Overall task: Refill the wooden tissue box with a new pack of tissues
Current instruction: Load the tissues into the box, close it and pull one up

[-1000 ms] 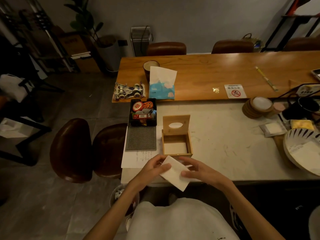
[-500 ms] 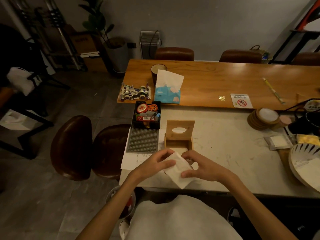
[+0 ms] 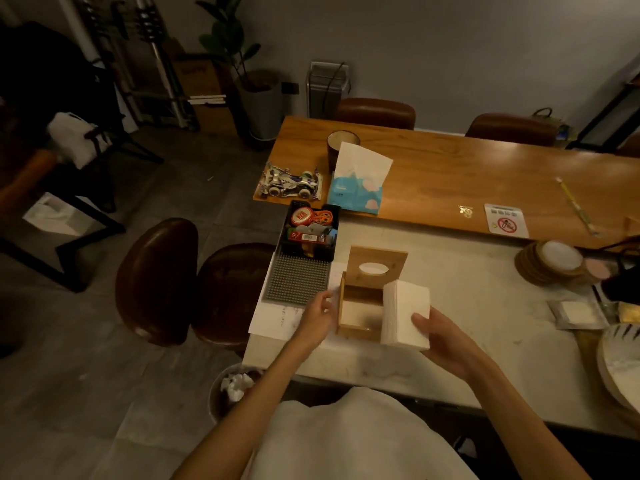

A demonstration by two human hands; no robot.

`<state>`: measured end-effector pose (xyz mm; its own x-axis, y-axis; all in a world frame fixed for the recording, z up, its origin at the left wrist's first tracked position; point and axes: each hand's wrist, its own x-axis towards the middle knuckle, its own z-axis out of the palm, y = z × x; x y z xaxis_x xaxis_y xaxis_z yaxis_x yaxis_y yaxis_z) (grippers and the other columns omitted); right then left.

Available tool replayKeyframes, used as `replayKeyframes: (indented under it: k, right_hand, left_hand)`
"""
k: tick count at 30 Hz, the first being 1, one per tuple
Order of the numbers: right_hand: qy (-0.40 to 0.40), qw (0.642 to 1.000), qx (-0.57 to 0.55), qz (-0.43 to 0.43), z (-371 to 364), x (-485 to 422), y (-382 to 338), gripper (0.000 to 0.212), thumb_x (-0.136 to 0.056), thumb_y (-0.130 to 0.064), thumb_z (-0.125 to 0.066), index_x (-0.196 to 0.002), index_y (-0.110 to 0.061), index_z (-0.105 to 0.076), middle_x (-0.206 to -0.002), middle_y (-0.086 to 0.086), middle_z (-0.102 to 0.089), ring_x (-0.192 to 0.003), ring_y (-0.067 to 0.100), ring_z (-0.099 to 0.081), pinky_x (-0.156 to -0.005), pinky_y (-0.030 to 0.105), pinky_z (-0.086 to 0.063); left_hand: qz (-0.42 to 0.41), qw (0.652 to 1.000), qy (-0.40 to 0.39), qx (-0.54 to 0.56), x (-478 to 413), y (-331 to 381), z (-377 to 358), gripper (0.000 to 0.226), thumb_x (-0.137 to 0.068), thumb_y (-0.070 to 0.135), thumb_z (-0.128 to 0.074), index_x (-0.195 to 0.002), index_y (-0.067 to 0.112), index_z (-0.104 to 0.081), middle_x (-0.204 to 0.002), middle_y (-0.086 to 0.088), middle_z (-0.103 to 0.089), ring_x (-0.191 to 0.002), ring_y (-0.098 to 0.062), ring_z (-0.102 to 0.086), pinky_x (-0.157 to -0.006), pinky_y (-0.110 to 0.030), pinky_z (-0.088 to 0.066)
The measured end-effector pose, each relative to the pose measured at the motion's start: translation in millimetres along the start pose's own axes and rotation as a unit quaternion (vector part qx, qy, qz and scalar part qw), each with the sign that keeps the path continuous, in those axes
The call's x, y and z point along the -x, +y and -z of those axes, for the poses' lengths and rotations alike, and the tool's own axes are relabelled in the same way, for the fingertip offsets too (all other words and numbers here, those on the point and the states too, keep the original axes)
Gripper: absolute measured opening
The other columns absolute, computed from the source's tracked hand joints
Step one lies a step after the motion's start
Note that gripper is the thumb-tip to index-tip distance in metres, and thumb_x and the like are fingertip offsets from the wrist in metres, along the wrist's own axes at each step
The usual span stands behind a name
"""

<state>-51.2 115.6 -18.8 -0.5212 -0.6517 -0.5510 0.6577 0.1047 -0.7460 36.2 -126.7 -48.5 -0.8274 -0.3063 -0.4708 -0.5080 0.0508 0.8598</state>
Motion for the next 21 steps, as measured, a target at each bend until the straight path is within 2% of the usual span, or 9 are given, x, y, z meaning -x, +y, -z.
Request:
replayKeyframes:
  k: [2, 4, 6, 9, 11, 18, 21]
  right_hand:
    - [0.023, 0.995, 0.097, 0.016, -10.4, -6.1, -15.5, 0.08, -0.07, -0.031, -0.081, -0.14, -0.028, -0.041, -0.131, 0.011, -0.055, -0.119, 0.032, -0.058, -0.09, 0.04, -0.054]
    - [0.043, 0.956, 0.285, 0.047, -25.7, -19.4, -37.9, 0.064, -0.082, -0.027, -0.071, -0.137, -0.034, -0.039, -0.131, 0.002, -0.054, -0.117, 0.027, -0.057, -0.091, 0.041, -0.054]
    - [0.033, 0.882, 0.468, 0.048, -39.7, -39.4, -59.1, 0.06, -0.088, -0.021, -0.065, -0.137, -0.035, -0.034, -0.133, 0.001, -0.049, -0.119, 0.025, -0.052, -0.095, 0.044, -0.051]
    - [0.005, 0.747, 0.664, -0.02, -58.6, -66.9, -76.4, 0.07, -0.09, -0.016, -0.06, -0.147, -0.032, -0.024, -0.142, 0.008, -0.047, -0.126, 0.03, -0.048, -0.1, 0.043, -0.046]
    - [-0.019, 0.709, 0.702, -0.063, -65.7, -77.8, -80.4, 0.071, -0.091, -0.015, -0.06, -0.15, -0.028, -0.022, -0.147, 0.007, -0.043, -0.131, 0.03, -0.044, -0.102, 0.04, -0.041]
    - [-0.105, 0.66, 0.729, -0.148, -70.8, -100.3, -81.7, 0.068, -0.09, -0.022, -0.059, -0.149, -0.029, -0.024, -0.15, 0.003, -0.036, -0.136, 0.027, -0.036, -0.108, 0.039, -0.033]
    - [-0.125, 0.647, 0.737, -0.151, -72.6, -106.4, -71.7, 0.066, -0.089, -0.021, -0.058, -0.148, -0.026, -0.028, -0.152, 0.003, -0.035, -0.139, 0.026, -0.033, -0.111, 0.038, -0.03]
  left_hand:
    - [0.032, 0.996, -0.079, 0.029, 0.5, -1.6, 0.9, 0.04, -0.101, 0.018, -0.045, -0.14, 0.023, -0.04, -0.122, 0.001, -0.053, -0.108, -0.015, -0.056, -0.076, -0.021, -0.05]
    - [0.04, 0.994, -0.091, 0.047, -2.1, -3.1, 3.5, 0.043, -0.101, 0.015, -0.047, -0.142, 0.019, -0.039, -0.119, -0.001, -0.055, -0.107, -0.018, -0.058, -0.08, -0.024, -0.053]
    - [0.048, 0.992, -0.102, 0.059, -4.0, -1.9, 7.2, 0.046, -0.098, 0.009, -0.052, -0.142, 0.018, -0.04, -0.112, 0.001, -0.055, -0.102, -0.015, -0.059, -0.078, -0.022, -0.055]
    - [0.054, 0.989, -0.122, 0.059, -5.6, -0.9, 11.1, 0.05, -0.094, 0.005, -0.056, -0.14, 0.019, -0.041, -0.111, 0.002, -0.055, -0.101, -0.014, -0.059, -0.075, -0.02, -0.055]
    - [0.053, 0.99, -0.121, 0.055, -6.2, -0.8, 11.8, 0.05, -0.094, 0.004, -0.056, -0.139, 0.018, -0.041, -0.111, 0.001, -0.055, -0.102, -0.016, -0.059, -0.08, -0.023, -0.055]
    - [0.045, 0.993, -0.099, 0.053, -4.7, -7.1, 8.9, 0.047, -0.096, 0.006, -0.055, -0.14, 0.013, -0.041, -0.12, -0.003, -0.052, -0.107, -0.017, -0.057, -0.083, -0.024, -0.054]
    - [0.035, 0.995, -0.091, 0.038, -4.9, -9.6, 6.1, 0.047, -0.096, 0.008, -0.055, -0.141, 0.013, -0.041, -0.119, -0.001, -0.052, -0.109, -0.016, -0.055, -0.084, -0.022, -0.052]
